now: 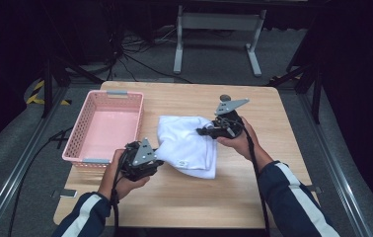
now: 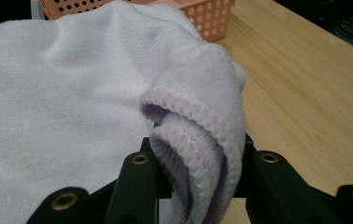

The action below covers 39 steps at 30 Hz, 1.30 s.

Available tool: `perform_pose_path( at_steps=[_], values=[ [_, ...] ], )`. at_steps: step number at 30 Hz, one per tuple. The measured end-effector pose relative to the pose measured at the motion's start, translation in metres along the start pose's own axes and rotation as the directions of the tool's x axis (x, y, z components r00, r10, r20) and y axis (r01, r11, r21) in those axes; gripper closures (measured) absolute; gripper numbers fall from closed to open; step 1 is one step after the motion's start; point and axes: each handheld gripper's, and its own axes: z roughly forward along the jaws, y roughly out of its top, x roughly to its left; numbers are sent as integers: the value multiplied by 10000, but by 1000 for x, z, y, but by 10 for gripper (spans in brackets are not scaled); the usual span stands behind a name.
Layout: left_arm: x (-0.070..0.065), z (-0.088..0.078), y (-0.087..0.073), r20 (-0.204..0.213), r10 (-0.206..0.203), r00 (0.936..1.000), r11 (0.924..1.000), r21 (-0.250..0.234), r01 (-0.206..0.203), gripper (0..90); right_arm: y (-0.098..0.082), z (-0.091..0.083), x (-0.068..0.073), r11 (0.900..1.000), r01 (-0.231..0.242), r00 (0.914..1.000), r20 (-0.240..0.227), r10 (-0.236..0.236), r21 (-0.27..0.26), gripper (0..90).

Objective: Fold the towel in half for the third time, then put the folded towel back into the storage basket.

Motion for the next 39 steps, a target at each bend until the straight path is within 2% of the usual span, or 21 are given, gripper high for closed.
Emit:
perform_pose_path(
  at_steps=[1,2,6,10,11,13,17,19,20,23,26,28,29,31,32,33,34,35,37,38,39],
  values=[
    [5,-10,-6,-315,-127,9994,9999,-74,125,662,7,4,2,10000,52,10000,-58,-52,-18,720],
    [5,-10,-6,-315,-127,9994,9999,-74,125,661,7,4,2,10000,52,10000,-58,-52,-18,720],
    [19,-30,-17,-805,-532,9953,9984,-223,516,662,35,23,11,9990,451,9989,-148,-451,27,720],
    [29,-41,-24,-1117,-913,9895,9953,-429,870,661,59,37,18,9972,744,9971,-150,-744,27,719],
    [33,-45,-25,-1266,-872,9881,9959,-340,835,661,64,40,18,9971,754,9970,-160,-753,34,720],
    [39,-52,-28,-1442,-1066,9838,9938,-453,1011,661,75,47,20,9964,850,9962,-195,-849,56,719],
    [49,-67,-32,-1667,-1160,9792,9932,-318,1122,661,94,61,23,9953,972,9946,-361,-972,-21,719],
    [52,-70,-34,-1674,-1236,9781,9922,-363,1191,661,98,66,23,9951,989,9942,-419,-989,-13,719],
    [57,-74,-36,-1742,-1248,9768,9921,-335,1208,660,105,77,26,9948,1017,9936,-490,-1013,46,719],
    [65,-80,-44,-1979,-1349,9709,9908,-239,1328,660,110,86,28,9949,1009,9937,-496,-1006,31,719],
    [74,-87,-54,-2154,-1561,9640,9877,-218,1550,660,120,102,35,9950,996,9938,-501,-994,13,718],
    [80,-92,-61,-2374,-1827,9541,9832,-401,1783,660,127,112,38,9944,1052,9933,-478,-1051,13,718],
    [82,-94,-63,-2428,-1902,9512,9818,-446,1849,660,130,117,38,9955,951,9939,-557,-951,-25,718],
    [87,-99,-67,-2724,-1808,9451,9834,-341,1783,660,137,128,41,9962,869,9943,-606,-872,-64,718],
    [90,-101,-70,-2745,-1961,9414,9804,-373,1933,660,139,132,43,9963,854,9944,-612,-858,-90,718],
    [93,-103,-71,-2824,-1942,9394,9807,-319,1931,660,144,138,45,9967,804,9943,-691,-812,-136,718],
    [97,-104,-75,-3021,-1918,9338,9808,-244,1936,659,147,142,47,9965,817,9942,-683,-826,-162,717],
    [99,-104,-77,-3017,-2006,9320,9789,-252,2026,659,150,148,50,9961,859,9940,-659,-871,-205,717],
    [107,-103,-87,-3195,-2200,9217,9736,-130,2279,657,155,160,54,9962,857,9948,-548,-863,-139,714],
    [107,-103,-87,-3195,-2200,9217,9736,-130,2279,656,155,160,54,9962,857,9948,-548,-863,-139,714],
    [110,-101,-91,-3267,-2259,9177,9714,-45,2375,656,156,166,56,9963,843,9949,-553,-849,-138,713]
  ],
)
